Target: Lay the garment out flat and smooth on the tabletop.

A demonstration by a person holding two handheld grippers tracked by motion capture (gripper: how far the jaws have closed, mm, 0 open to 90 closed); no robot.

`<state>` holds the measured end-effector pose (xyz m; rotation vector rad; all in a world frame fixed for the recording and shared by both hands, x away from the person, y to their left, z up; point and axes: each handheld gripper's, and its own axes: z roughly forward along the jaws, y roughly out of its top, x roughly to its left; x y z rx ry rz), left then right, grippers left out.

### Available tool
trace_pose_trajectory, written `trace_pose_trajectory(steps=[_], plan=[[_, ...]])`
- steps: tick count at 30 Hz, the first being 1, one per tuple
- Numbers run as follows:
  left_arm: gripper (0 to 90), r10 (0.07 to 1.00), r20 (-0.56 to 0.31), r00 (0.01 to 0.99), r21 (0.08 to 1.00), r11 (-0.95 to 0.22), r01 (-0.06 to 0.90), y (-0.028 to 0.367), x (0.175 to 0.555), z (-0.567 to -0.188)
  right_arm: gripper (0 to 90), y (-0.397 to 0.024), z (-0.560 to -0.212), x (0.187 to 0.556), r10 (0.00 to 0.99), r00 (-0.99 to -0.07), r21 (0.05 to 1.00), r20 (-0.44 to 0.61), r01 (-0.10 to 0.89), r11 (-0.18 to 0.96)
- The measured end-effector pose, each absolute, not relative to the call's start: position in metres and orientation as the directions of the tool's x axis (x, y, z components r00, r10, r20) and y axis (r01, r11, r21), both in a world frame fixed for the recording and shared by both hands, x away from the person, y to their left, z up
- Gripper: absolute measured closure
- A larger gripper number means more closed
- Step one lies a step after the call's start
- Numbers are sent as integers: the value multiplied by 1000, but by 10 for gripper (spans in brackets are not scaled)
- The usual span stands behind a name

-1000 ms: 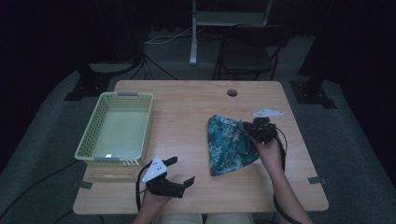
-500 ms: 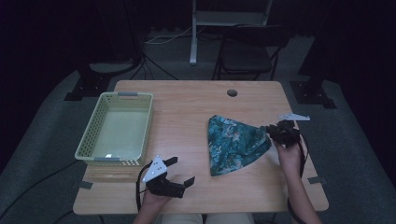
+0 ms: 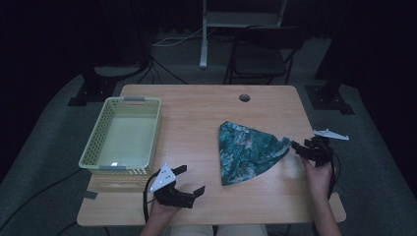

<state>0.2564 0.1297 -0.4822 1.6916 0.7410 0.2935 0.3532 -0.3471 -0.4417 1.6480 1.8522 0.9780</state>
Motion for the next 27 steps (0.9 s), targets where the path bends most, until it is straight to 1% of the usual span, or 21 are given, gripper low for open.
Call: trace_pose_trajectory(steps=[5,10,12,13,16,20,21,23,27], plan=[[5,615,-195,764,944,-92,315,130,257,-482,372,-358,-449,338,982,-140,757,127,653,-5],[5,615,-195,764,944,-93,316,130,257,-482,296,-367,-458,317,981,-126,757,145,652,-28],[5,614,-193,765,945,-93,314,130,256,-482,293,-368,-460,313,980,-130,758,152,651,-31],[5,615,-188,766,946,-98,310,129,256,-482,288,-368,-463,306,982,-136,762,132,647,-13],[5,616,-189,765,945,-97,311,129,256,-482,207,-367,-469,300,985,-143,755,98,656,20],[4,616,-195,764,944,-95,317,130,257,-482,186,-366,-476,294,981,-159,760,107,649,22],[5,616,-196,763,944,-94,317,130,257,-482,143,-365,-479,291,977,-183,768,108,640,35],[5,615,-194,764,945,-93,314,129,257,-482,142,-364,-480,287,970,-206,782,126,623,31],[5,612,-189,768,945,-100,312,129,256,-482,141,-362,-477,277,963,-226,813,150,582,10]])
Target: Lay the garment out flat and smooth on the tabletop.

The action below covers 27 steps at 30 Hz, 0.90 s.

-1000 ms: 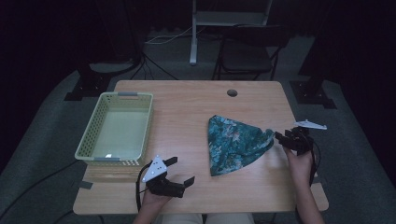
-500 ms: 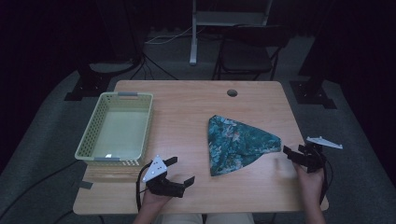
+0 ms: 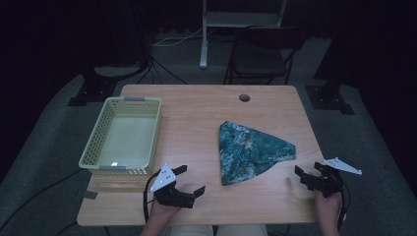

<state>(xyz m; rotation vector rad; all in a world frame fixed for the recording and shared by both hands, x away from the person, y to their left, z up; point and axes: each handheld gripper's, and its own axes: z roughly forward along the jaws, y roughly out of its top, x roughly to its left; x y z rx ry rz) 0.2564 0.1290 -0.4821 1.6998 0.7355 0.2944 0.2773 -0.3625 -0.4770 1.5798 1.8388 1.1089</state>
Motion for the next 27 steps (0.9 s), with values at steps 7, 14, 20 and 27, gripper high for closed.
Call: trace_pose_trajectory(steps=[7,14,20,27], plan=[[5,601,-214,770,930,-117,349,126,261,-482,142,-361,-479,275,971,-205,822,124,569,15],[50,627,-193,755,914,-166,371,115,270,-476,142,-362,-479,272,967,-216,834,133,552,8],[49,628,-174,759,913,-185,363,96,280,-462,142,-361,-479,272,965,-231,838,127,546,20],[50,619,-196,761,906,-182,382,72,297,-442,142,-364,-479,272,958,-241,834,158,552,2]])
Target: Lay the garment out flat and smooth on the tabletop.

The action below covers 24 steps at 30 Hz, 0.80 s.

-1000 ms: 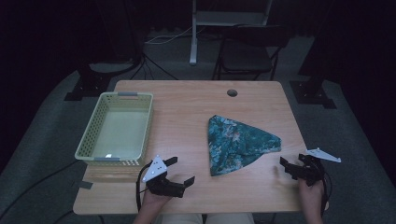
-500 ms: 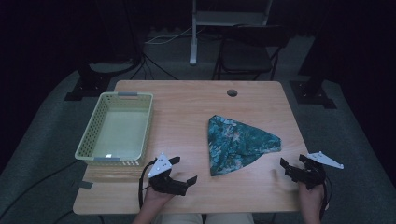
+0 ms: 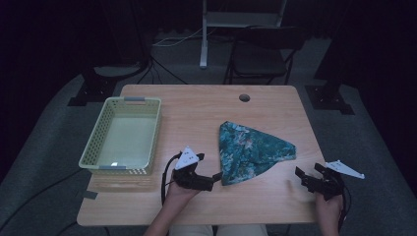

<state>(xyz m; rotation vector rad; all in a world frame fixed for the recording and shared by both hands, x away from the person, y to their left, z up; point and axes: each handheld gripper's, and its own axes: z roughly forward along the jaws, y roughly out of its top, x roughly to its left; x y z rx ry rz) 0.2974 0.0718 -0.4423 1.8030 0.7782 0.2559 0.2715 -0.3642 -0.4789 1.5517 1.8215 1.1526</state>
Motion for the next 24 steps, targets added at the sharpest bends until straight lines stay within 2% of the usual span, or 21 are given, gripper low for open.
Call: trace_pose_trajectory(steps=[5,12,15,24], plan=[[50,637,-149,757,908,-216,360,53,311,-429,142,-362,-479,272,958,-250,830,142,558,23],[52,654,-148,742,896,-230,381,29,337,-425,142,-364,-479,273,955,-251,829,156,559,11],[119,680,-122,723,900,-231,369,23,344,-424,142,-363,-479,274,954,-255,824,158,567,15],[169,689,-86,720,883,-281,375,-3,362,-424,143,-365,-479,274,951,-260,824,166,566,11]])
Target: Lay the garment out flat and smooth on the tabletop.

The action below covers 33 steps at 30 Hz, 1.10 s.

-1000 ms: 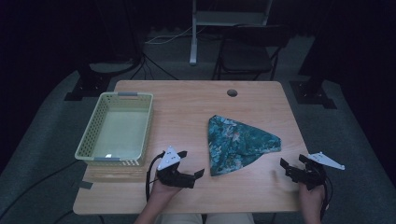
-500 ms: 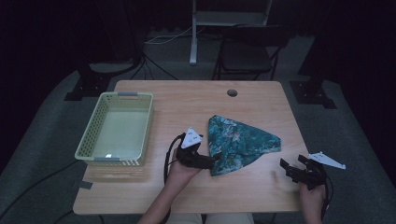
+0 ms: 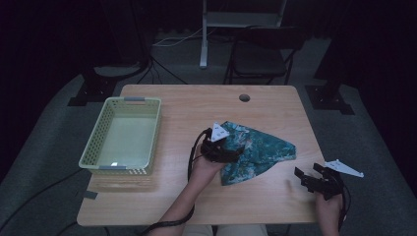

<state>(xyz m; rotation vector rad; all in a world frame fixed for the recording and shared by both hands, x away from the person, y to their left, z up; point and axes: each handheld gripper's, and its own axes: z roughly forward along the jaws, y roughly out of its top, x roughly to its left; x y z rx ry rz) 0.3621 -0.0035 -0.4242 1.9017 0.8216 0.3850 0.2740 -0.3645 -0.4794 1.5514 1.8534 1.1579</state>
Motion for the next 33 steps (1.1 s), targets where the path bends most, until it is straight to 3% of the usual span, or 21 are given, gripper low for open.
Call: trace_pose_trajectory(steps=[2,16,17,21,24,33], plan=[[203,692,-87,716,877,-288,384,-9,367,-423,143,-365,-479,274,951,-261,824,168,567,11],[210,688,-131,714,806,-346,480,-48,394,-443,144,-365,-479,274,949,-264,823,171,568,9],[265,691,-120,712,803,-355,479,-50,395,-445,143,-365,-479,274,949,-264,823,171,568,10],[270,704,-125,699,765,-380,520,-56,403,-456,144,-364,-479,274,950,-264,823,168,568,13],[350,711,-117,693,748,-396,532,-58,406,-462,144,-364,-479,274,951,-263,822,164,570,16],[785,694,-59,717,754,-440,488,-51,401,-458,144,-363,-479,275,950,-266,820,161,573,22]])
